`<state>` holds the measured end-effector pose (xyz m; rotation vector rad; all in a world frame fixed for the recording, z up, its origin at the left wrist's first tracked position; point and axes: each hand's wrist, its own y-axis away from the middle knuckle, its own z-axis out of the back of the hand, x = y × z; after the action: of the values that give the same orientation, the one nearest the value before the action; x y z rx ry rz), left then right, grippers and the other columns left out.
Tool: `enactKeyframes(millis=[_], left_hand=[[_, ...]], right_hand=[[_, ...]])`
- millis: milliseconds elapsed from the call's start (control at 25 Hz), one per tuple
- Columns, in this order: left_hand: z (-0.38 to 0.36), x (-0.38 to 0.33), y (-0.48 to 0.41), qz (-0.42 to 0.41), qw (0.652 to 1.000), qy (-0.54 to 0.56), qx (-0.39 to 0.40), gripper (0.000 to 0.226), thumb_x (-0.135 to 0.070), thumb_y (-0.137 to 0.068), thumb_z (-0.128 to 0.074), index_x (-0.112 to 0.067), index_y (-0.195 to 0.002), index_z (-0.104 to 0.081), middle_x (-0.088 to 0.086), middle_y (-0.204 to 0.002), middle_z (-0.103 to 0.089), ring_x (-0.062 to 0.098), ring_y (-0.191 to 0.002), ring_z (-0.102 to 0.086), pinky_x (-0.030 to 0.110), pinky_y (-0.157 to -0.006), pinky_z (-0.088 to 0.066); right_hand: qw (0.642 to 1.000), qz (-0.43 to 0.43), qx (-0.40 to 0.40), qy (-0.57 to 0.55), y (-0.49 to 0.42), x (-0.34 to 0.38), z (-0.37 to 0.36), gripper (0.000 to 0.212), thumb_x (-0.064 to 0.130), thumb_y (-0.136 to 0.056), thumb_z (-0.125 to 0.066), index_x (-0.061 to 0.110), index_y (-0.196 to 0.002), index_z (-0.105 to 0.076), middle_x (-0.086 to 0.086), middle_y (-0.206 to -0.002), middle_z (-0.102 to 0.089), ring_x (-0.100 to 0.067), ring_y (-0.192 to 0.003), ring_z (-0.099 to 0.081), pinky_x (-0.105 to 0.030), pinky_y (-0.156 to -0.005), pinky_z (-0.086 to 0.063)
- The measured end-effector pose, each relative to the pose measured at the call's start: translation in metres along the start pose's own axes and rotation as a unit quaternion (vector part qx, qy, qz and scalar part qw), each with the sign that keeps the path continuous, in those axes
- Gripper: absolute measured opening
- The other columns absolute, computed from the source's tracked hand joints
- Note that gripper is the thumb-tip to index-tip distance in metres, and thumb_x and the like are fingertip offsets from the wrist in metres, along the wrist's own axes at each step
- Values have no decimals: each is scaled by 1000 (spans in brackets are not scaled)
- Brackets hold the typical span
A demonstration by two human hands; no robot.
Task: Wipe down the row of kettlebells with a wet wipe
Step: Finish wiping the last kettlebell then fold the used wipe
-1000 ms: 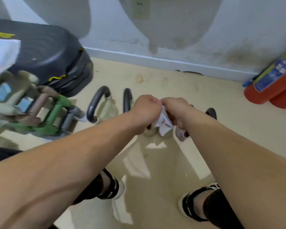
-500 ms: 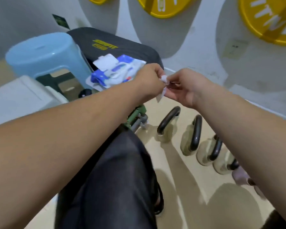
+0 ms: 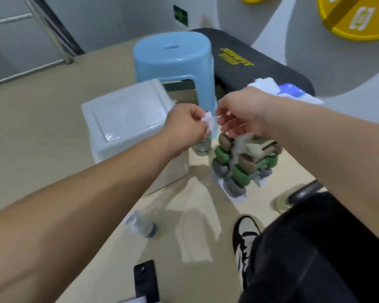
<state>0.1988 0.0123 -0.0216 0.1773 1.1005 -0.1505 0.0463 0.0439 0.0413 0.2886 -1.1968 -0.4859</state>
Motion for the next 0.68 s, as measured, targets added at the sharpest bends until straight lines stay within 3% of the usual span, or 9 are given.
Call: enactKeyframes(millis=[80, 200, 320, 440, 520, 680], left_hand=[[48, 27, -12, -15, 994, -47, -93, 14, -16, -80, -70, -18, -94, -72, 7, -85, -74, 23, -77, -73, 45, -71, -63], [108, 62, -25, -30, 958, -226, -172, 12, -26, -88, -62, -28, -99, -67, -4, -89, -70, 20, -82, -66, 32, -75, -55], [131, 97, -27, 10, 939, -319, -127, 18, -18, -89, -56, -25, -94, -72, -4, -96, -71, 24, -91, -66, 36, -81, -57], [134, 105, -36, 58, 926, -366, -73, 22, -13, -90, -49, -15, -83, -70, 3, -93, -67, 27, -87, -63, 38, -77, -57], [137, 99, -44, 84, 906, -415, -9, 27, -22, -94, -44, -12, -77, -62, 7, -93, -61, 30, -86, -57, 35, -76, -51], [136, 90, -48, 157, 868, -451, 133, 56, -46, -105, -27, -9, -131, -60, 14, -140, -56, 33, -123, -52, 38, -103, -41]], right_hand=[[999, 26, 18, 9, -11, 14, -42, 17, 14, -94, -52, 6, -94, -67, -11, -77, -66, -26, -63, -62, -27, -54, -51], [999, 37, 28, 16, -26, 20, -90, 23, 15, -93, -53, 3, -105, -68, -13, -85, -69, -26, -68, -66, -32, -59, -55], [998, 46, 11, 36, -41, 21, -121, 28, 14, -90, -54, 1, -113, -67, -16, -97, -73, -28, -74, -64, -35, -65, -55], [995, 81, 11, 60, -51, 17, -138, 32, 8, -90, -50, -6, -115, -64, -13, -89, -57, -24, -77, -51, -36, -65, -45], [993, 102, 10, 66, -55, 14, -142, 29, 10, -91, -50, -4, -112, -65, -10, -86, -56, -23, -77, -51, -36, -65, -44], [991, 118, 11, 64, -60, 12, -141, 24, 13, -94, -51, 0, -104, -69, -10, -87, -62, -24, -76, -57, -36, -63, -51]])
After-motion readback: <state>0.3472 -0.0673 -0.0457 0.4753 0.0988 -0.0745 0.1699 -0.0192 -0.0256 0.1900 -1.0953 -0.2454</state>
